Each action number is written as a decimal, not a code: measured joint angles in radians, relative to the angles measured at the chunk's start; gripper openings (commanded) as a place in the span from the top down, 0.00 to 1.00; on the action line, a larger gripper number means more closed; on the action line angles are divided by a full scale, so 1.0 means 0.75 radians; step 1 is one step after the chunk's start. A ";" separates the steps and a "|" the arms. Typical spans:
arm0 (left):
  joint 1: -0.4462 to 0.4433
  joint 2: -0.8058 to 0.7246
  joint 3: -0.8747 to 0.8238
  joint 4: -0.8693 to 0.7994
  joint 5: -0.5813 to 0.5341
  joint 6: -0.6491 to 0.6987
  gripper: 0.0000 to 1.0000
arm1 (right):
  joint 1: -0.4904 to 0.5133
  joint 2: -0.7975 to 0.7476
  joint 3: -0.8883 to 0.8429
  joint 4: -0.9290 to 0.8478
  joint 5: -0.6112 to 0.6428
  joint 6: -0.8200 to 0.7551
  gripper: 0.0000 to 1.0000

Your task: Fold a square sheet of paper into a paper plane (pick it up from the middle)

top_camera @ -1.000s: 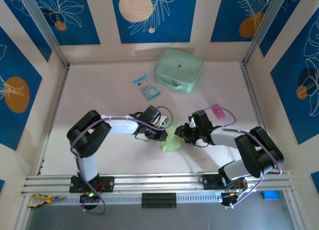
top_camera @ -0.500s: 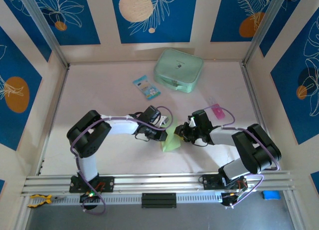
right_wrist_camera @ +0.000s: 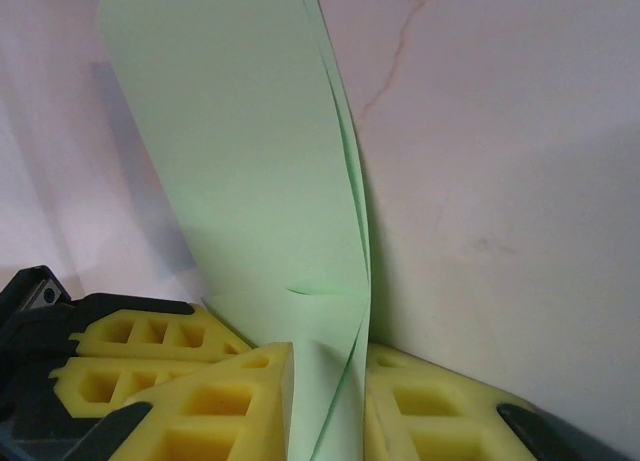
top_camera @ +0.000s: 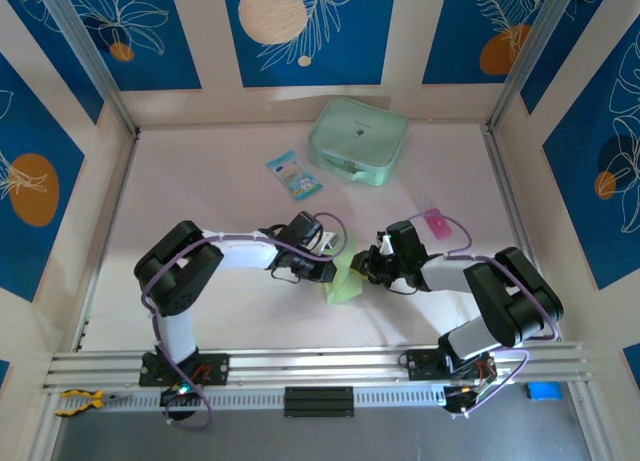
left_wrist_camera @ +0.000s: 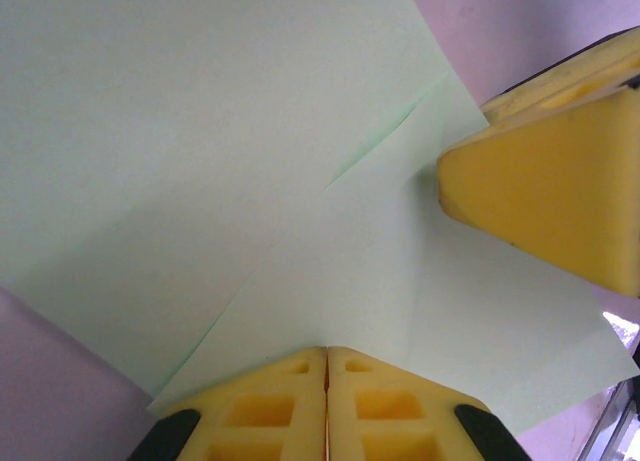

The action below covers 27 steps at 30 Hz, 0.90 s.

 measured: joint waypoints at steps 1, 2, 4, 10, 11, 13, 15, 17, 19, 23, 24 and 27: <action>0.000 0.000 0.000 0.002 0.000 0.000 0.90 | -0.002 0.001 -0.001 0.007 -0.001 -0.001 0.76; 0.000 0.000 0.000 0.002 0.000 -0.001 0.90 | -0.003 0.002 -0.001 0.016 0.000 -0.002 0.77; 0.000 0.000 0.000 0.002 0.000 -0.004 0.89 | -0.005 0.015 -0.004 0.044 -0.001 -0.005 0.79; 0.000 0.000 0.000 0.003 -0.001 -0.005 0.88 | -0.011 0.032 -0.023 0.097 -0.009 -0.004 0.84; 0.000 0.000 0.000 0.003 -0.001 -0.005 0.87 | -0.014 0.035 -0.025 0.099 -0.010 -0.004 0.84; 0.000 0.000 0.000 0.004 0.000 -0.006 0.85 | -0.017 0.036 -0.031 0.108 -0.011 -0.005 0.84; 0.000 -0.001 0.000 0.007 0.001 -0.006 0.84 | -0.019 0.036 -0.034 0.116 -0.015 -0.006 0.87; 0.000 -0.001 0.000 0.012 0.001 -0.011 0.83 | -0.023 0.036 -0.034 0.117 -0.019 -0.011 0.88; 0.000 -0.002 0.000 0.015 0.001 -0.016 0.82 | -0.027 0.035 -0.035 0.116 -0.020 -0.015 0.88; 0.000 -0.028 -0.012 0.024 -0.005 -0.026 0.81 | -0.032 0.012 -0.043 0.104 -0.020 -0.035 0.90; 0.000 -0.046 -0.020 0.027 -0.011 -0.029 0.80 | -0.032 -0.004 -0.043 0.093 -0.020 -0.040 0.91; 0.003 -0.112 -0.052 0.043 -0.040 -0.036 0.76 | -0.032 -0.077 -0.043 0.052 -0.008 -0.069 0.91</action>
